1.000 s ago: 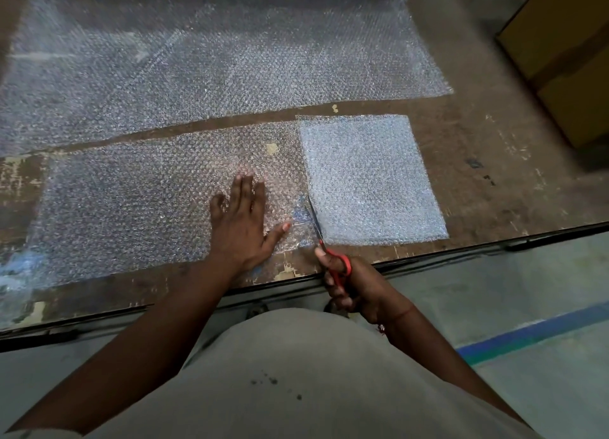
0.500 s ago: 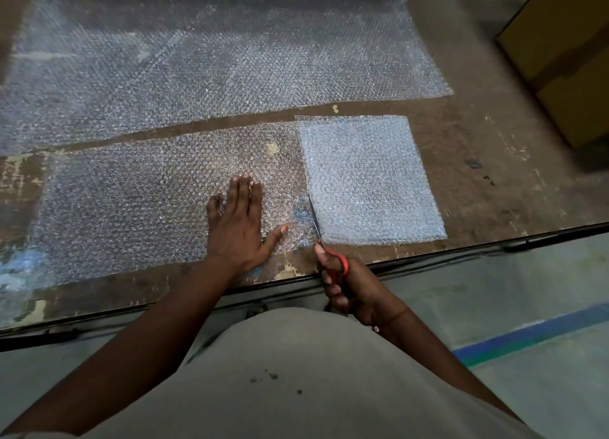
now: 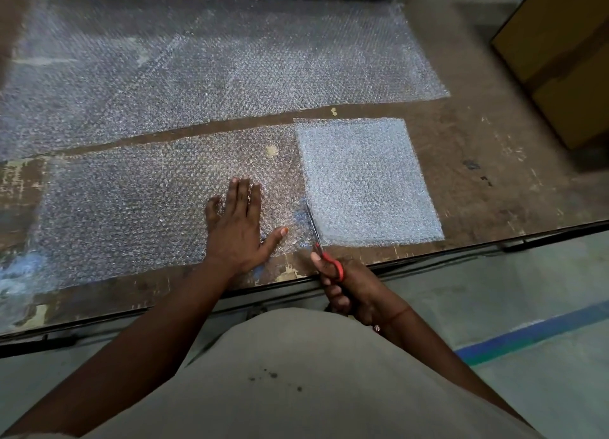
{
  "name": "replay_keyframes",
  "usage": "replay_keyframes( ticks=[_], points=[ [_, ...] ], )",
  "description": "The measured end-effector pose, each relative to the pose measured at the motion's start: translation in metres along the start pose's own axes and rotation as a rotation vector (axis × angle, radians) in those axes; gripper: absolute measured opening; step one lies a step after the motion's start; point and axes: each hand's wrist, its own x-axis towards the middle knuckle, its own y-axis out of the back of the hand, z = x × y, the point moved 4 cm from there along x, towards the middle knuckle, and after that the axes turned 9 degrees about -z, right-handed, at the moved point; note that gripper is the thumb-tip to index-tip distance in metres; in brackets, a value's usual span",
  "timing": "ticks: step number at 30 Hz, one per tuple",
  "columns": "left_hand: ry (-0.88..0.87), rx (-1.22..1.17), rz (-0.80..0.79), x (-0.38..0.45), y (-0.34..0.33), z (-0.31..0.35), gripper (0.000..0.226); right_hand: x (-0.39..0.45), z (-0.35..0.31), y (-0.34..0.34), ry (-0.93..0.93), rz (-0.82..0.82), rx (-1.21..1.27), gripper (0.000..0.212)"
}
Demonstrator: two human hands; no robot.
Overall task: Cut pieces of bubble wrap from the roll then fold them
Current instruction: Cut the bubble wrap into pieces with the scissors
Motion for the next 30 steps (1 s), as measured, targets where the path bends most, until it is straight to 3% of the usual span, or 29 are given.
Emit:
replay_keyframes(
  ticks=[10, 18, 22, 25, 30],
  points=[
    [-0.020, -0.017, -0.027, 0.004, 0.009, 0.007, 0.104, -0.001, -0.015, -0.002, -0.002, -0.102, 0.084, 0.043],
    [-0.009, -0.042, -0.066, 0.004, 0.002, 0.021, 0.118, -0.002, -0.012, -0.004, 0.017, -0.044, 0.017, 0.038],
    [-0.002, -0.032, -0.059, 0.003, 0.000, 0.017, 0.118, 0.002, 0.002, 0.002, 0.012, -0.065, 0.046, 0.034],
    [-0.002, -0.036, -0.083, 0.003, 0.004, 0.016, 0.120, 0.004, 0.012, 0.006, 0.048, -0.095, 0.133, 0.049],
    [0.001, 0.002, -0.115, 0.002, 0.004, 0.014, 0.116, 0.006, 0.015, 0.006, 0.057, -0.104, 0.137, 0.040]
  ],
)
